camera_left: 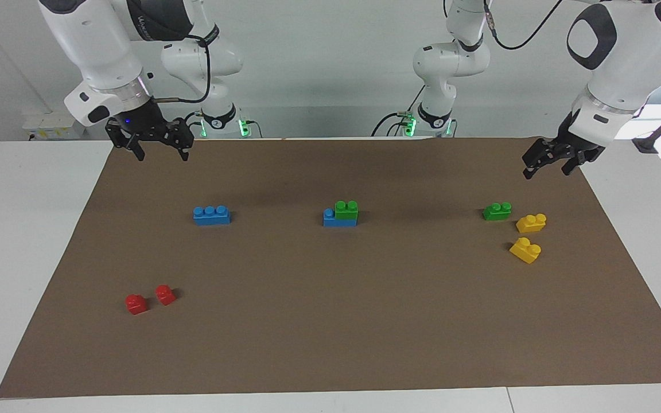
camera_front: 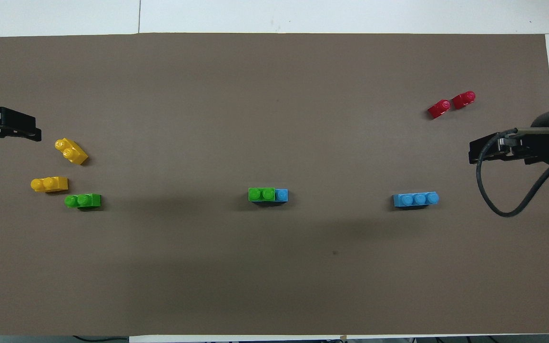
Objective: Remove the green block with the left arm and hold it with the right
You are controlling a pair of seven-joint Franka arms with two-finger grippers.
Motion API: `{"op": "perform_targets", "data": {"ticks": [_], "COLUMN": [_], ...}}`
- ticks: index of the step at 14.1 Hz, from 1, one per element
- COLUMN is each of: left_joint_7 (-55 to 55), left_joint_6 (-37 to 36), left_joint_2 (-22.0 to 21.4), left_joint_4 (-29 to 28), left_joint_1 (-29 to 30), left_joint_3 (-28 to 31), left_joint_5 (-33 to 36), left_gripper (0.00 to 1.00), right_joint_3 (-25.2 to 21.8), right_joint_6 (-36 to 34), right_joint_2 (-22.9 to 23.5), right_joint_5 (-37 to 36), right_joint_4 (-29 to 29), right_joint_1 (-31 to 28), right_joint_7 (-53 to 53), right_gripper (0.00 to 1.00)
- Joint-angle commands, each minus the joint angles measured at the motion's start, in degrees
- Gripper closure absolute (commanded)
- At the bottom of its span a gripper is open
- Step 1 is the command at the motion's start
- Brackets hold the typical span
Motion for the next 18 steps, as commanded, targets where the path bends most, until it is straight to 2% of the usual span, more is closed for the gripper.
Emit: {"op": "perform_targets", "data": {"ticks": [1, 18], "left_joint_7": [0.86, 0.33], "left_joint_6": [0.46, 0.46], "left_joint_2": [-0.61, -1.49], "left_joint_4": [-0.03, -1.96], "left_joint_1": [-0.21, -0.3], "left_joint_3": [0.28, 0.28], "left_joint_5": [-0.79, -0.79], "left_gripper": [0.0, 0.0], "right_joint_3": [0.28, 0.28], "right_joint_6": [0.97, 0.8], "right_joint_2": [-1.03, -1.12], "right_joint_5": [-0.94, -0.85], "right_joint_4": [-1.08, -1.26], "right_joint_1": [-0.11, -0.38], "right_joint_7": [0.67, 1.1], "right_gripper": [0.0, 0.0]}}
